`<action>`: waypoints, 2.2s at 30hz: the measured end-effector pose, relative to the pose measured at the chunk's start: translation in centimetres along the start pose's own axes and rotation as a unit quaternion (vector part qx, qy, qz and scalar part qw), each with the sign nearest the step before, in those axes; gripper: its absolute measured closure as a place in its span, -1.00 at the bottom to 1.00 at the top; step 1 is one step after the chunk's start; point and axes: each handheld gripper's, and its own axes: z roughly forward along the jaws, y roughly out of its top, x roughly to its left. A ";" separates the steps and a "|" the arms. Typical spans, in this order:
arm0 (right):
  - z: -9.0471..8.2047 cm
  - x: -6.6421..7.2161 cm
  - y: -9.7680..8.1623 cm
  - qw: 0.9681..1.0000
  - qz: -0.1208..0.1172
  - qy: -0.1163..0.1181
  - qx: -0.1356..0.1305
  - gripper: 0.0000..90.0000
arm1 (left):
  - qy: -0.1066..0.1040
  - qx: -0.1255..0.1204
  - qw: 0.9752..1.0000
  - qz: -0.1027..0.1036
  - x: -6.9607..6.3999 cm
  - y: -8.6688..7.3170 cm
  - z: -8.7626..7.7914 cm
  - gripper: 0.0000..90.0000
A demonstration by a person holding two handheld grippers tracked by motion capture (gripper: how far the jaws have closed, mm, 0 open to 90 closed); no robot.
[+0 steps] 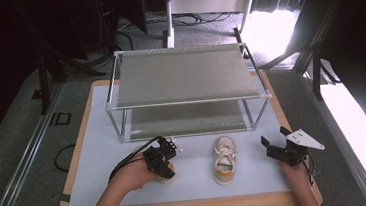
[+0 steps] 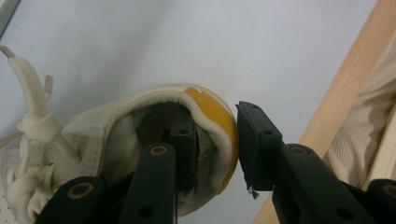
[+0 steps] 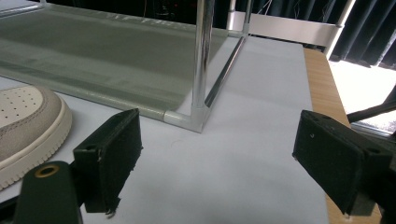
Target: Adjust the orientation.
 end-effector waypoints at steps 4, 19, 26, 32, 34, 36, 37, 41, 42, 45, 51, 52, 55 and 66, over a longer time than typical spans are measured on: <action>0.0 0.0 0.0 1.000 0.000 0.000 0.001 -0.67 | 0.003 -0.002 1.000 0.029 -0.4 -0.2 -0.3 0.62; 0.0 0.0 0.0 1.000 0.001 0.002 0.001 -0.67 | -0.006 0.003 0.986 0.167 -3.3 0.8 0.0 0.65; 0.0 0.0 0.0 1.000 0.001 0.002 0.001 -0.67 | -0.004 0.028 0.984 0.176 -3.4 0.9 -0.2 0.61; 0.0 0.0 0.0 1.000 0.001 0.002 0.000 -0.67 | -0.015 0.025 0.988 0.152 -3.1 1.3 0.0 0.53; 0.0 0.0 0.0 1.000 -0.001 0.003 0.001 -0.67 | -0.014 0.018 0.988 0.154 -3.2 1.2 0.2 0.52; 0.0 0.0 0.0 1.000 -0.003 0.004 -0.001 -0.67 | -0.016 0.010 0.989 0.149 -3.1 1.1 0.3 0.51; 0.0 0.0 0.0 1.000 -0.004 0.005 -0.002 -0.67 | -0.015 0.009 0.988 0.151 -3.1 1.1 0.3 0.51; -0.1 0.0 0.0 1.000 -0.003 0.009 -0.007 -0.67 | -0.013 0.013 0.989 0.150 -3.0 0.8 0.1 0.51; -0.2 0.0 -0.1 1.000 -0.002 0.011 -0.009 -0.67 | -0.014 0.012 0.989 0.149 -3.0 0.7 0.0 0.51; -0.2 -0.1 0.0 1.000 0.000 0.028 -0.006 -0.68 | -0.016 0.007 0.988 0.150 -2.9 0.6 0.1 0.51; 0.1 -0.4 0.2 0.997 0.012 0.076 0.030 -0.73 | -0.018 0.006 0.988 0.151 -2.8 0.6 0.1 0.51; 0.1 -0.4 0.4 0.996 0.014 0.085 0.037 -0.73 | -0.019 0.006 0.988 0.152 -2.8 0.6 0.1 0.51; -0.1 0.0 1.1 0.991 0.009 0.122 0.046 -0.71 | -0.022 0.007 0.988 0.154 -2.7 0.6 0.1 0.51; -2.2 2.9 5.5 0.966 -0.061 0.250 0.041 -0.52 | -0.021 0.007 0.988 0.155 -2.7 0.6 0.1 0.51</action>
